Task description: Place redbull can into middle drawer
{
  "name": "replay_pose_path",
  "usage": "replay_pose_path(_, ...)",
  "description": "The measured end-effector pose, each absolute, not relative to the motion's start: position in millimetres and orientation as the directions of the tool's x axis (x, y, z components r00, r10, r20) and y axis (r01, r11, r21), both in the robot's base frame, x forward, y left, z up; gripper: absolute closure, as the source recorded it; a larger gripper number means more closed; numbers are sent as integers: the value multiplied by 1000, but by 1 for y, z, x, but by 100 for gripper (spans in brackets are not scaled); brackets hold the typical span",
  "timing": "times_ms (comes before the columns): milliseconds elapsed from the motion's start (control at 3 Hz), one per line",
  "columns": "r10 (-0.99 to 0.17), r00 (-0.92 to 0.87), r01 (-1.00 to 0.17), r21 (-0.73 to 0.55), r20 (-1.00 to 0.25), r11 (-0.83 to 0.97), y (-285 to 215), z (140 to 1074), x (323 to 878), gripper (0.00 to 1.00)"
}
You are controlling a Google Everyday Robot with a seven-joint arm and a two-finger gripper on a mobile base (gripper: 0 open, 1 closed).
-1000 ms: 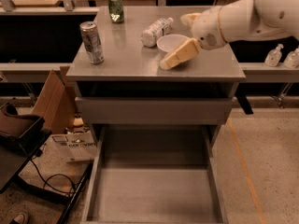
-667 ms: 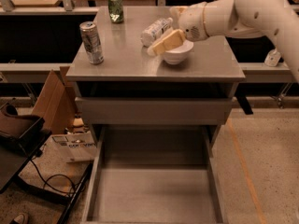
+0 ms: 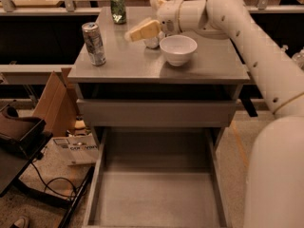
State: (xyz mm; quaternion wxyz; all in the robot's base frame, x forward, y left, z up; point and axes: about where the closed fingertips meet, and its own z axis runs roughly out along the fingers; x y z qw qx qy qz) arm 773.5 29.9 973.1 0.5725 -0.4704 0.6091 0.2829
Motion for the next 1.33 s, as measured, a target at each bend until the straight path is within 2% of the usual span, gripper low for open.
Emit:
replay_pose_path(667, -166, 66, -941, -117, -984, 317, 122, 961, 781, 0)
replay_pose_path(1333, -77, 31, -953, -53, -997, 298, 168, 940, 792, 0)
